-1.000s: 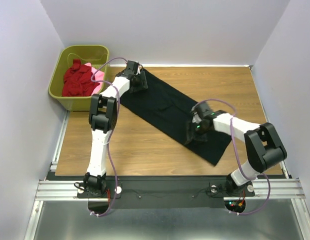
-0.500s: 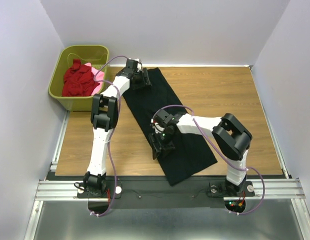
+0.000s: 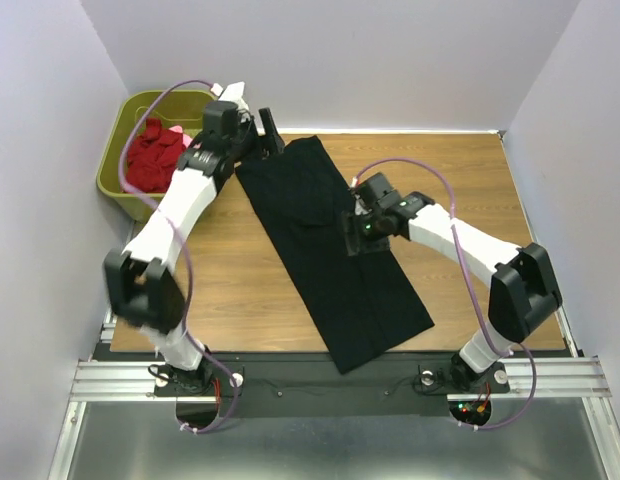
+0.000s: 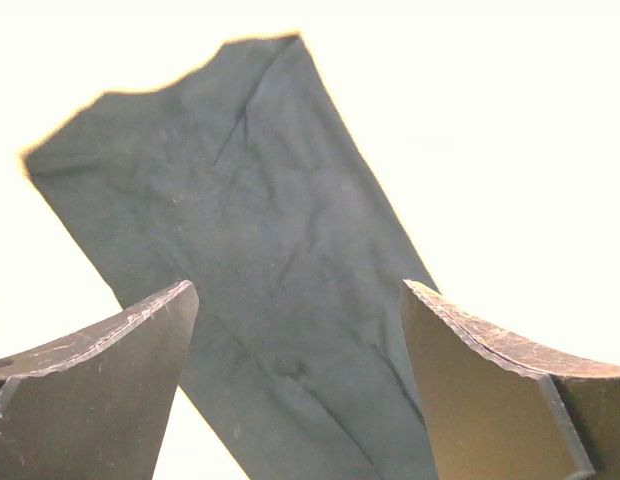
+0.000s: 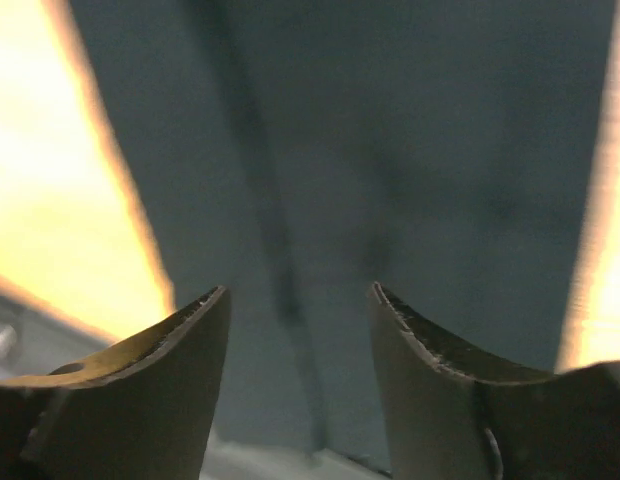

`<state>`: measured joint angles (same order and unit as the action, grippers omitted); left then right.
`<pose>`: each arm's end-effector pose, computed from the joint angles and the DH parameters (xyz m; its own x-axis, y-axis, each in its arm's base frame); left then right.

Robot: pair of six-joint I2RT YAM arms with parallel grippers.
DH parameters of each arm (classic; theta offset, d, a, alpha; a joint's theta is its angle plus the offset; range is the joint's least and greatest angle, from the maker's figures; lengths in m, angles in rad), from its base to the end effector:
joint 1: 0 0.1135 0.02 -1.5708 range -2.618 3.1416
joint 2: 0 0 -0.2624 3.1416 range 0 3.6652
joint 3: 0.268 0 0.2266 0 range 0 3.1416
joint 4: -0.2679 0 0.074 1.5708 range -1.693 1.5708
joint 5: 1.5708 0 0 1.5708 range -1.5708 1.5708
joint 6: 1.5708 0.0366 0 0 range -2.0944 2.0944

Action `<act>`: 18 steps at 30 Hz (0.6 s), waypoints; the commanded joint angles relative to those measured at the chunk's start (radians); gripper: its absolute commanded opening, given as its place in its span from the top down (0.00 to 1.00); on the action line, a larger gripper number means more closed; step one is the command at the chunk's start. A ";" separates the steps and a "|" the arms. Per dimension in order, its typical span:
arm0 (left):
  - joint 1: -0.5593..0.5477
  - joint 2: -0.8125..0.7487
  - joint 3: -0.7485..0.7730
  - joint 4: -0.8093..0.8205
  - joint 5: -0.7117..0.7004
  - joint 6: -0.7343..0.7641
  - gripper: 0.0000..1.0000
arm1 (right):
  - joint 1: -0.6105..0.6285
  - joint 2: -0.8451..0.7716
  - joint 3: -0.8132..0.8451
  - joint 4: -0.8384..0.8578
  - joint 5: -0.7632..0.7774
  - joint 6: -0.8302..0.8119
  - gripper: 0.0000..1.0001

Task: Fold and stack the t-shirts
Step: Fold the tshirt

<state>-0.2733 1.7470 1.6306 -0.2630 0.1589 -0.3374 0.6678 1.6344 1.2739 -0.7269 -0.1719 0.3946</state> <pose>0.3762 -0.1115 0.3653 -0.4715 -0.2073 -0.8572 0.2670 0.8928 -0.3628 0.2423 0.1990 0.2570 -0.9003 -0.2277 -0.3709 -0.3536 0.8795 0.3185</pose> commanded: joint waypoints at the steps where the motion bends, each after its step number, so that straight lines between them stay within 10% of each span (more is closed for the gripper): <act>1: -0.073 -0.162 -0.181 0.022 -0.084 0.041 0.06 | -0.071 -0.025 -0.033 -0.022 0.166 -0.080 0.39; 10: -0.214 -0.350 -0.526 0.016 -0.210 -0.028 0.06 | -0.074 0.033 -0.080 0.015 0.219 -0.134 0.58; 18: -0.218 -0.143 -0.387 0.024 -0.217 -0.034 0.09 | -0.074 0.038 -0.191 0.018 0.184 -0.117 0.59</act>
<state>-0.4931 1.5139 1.1309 -0.2745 -0.0299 -0.3676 0.5896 1.6810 1.1187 -0.7238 0.0189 0.2825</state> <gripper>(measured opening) 0.920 0.418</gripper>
